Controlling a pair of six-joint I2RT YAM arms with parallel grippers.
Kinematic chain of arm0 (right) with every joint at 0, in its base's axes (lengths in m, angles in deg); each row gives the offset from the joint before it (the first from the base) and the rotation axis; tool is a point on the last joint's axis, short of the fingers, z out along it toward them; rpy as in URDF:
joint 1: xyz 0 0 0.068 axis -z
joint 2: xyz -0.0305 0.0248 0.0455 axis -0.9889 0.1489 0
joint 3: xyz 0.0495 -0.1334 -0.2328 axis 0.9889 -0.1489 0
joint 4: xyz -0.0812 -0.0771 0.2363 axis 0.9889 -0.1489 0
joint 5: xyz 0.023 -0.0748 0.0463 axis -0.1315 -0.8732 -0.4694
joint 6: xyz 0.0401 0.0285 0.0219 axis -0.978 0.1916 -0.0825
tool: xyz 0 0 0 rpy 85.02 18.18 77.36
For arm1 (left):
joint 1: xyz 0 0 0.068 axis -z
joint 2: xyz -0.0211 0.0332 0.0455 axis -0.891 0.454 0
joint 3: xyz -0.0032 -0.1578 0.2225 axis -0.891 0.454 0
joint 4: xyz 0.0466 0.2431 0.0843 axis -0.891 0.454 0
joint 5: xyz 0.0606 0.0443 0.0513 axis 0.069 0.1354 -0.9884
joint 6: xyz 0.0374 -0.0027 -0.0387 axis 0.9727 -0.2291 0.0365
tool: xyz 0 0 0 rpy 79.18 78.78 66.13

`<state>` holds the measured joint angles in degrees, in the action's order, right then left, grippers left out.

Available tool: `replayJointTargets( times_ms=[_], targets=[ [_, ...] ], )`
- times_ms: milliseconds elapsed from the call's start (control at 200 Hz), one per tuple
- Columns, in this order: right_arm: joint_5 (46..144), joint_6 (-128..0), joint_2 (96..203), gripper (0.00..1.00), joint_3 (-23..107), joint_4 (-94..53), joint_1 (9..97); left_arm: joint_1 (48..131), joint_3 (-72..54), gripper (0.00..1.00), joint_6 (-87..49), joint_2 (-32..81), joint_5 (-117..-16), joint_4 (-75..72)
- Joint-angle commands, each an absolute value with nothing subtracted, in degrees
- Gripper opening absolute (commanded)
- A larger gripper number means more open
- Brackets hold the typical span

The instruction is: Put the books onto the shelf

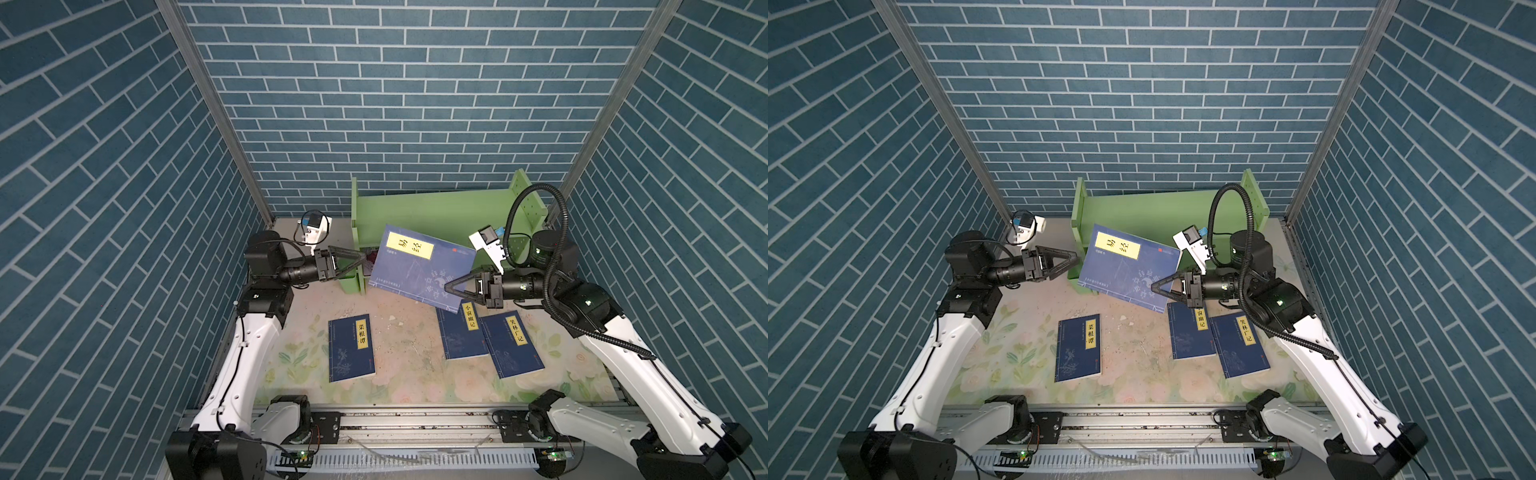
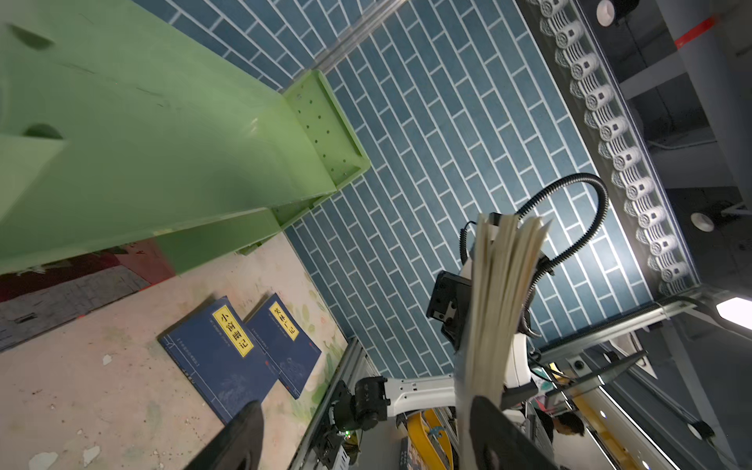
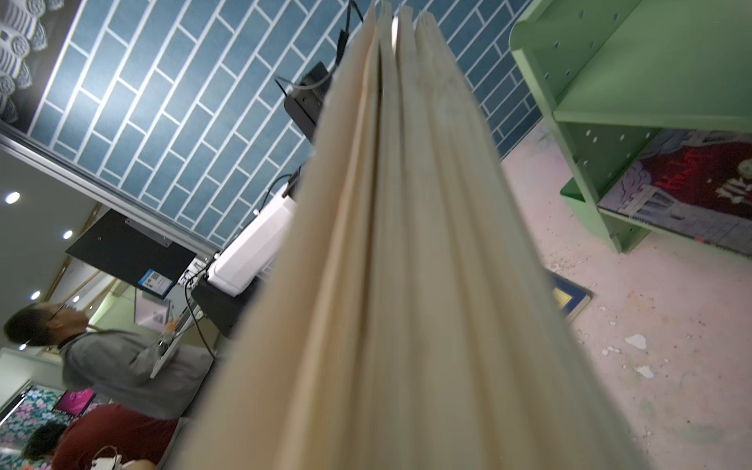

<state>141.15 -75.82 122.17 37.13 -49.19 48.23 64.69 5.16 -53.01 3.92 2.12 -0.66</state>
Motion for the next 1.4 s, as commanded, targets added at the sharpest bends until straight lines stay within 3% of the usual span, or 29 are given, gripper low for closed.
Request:
replayJointTargets(
  times_ms=[0, 150, 765, 1015, 1395],
  targets=[
    [146.4, -68.3, 123.6, 0.00, 39.2, -58.0, 48.5, 68.1, 0.8, 0.82, -50.8, 2.3, 9.7, 2.4],
    [148.3, -67.4, 125.9, 0.00, 40.6, -57.8, 48.5, 73.6, -1.7, 0.83, -39.5, 1.9, 10.7, 16.7],
    [150.1, -67.4, 126.8, 0.00, 42.3, -57.0, 48.5, 73.9, -2.2, 0.76, -27.5, 3.7, 8.5, 28.9],
    [145.0, -59.7, 125.5, 0.00, 47.4, -71.2, 48.6, 72.8, -7.2, 0.76, -16.9, 5.2, 7.1, 39.1],
    [141.0, -55.6, 125.1, 0.00, 52.8, -78.7, 48.8, 72.3, -10.1, 0.77, -10.5, 5.8, 4.4, 46.7]
  ],
)
